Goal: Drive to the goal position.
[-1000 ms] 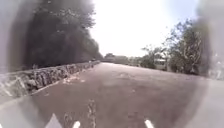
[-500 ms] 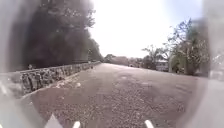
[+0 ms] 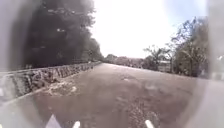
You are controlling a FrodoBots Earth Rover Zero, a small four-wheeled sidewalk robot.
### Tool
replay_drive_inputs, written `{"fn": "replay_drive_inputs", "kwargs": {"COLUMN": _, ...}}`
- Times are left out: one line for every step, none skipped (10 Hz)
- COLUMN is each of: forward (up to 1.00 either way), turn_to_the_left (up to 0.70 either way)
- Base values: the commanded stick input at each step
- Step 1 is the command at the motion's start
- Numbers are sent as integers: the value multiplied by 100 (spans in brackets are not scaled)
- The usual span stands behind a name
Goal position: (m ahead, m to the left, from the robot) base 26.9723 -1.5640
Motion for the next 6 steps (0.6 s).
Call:
{"fn": "replay_drive_inputs", "kwargs": {"forward": 85, "turn_to_the_left": 0}}
{"fn": "replay_drive_inputs", "kwargs": {"forward": 85, "turn_to_the_left": 0}}
{"fn": "replay_drive_inputs", "kwargs": {"forward": 85, "turn_to_the_left": 0}}
{"fn": "replay_drive_inputs", "kwargs": {"forward": 85, "turn_to_the_left": 0}}
{"fn": "replay_drive_inputs", "kwargs": {"forward": 85, "turn_to_the_left": 0}}
{"fn": "replay_drive_inputs", "kwargs": {"forward": 85, "turn_to_the_left": 0}}
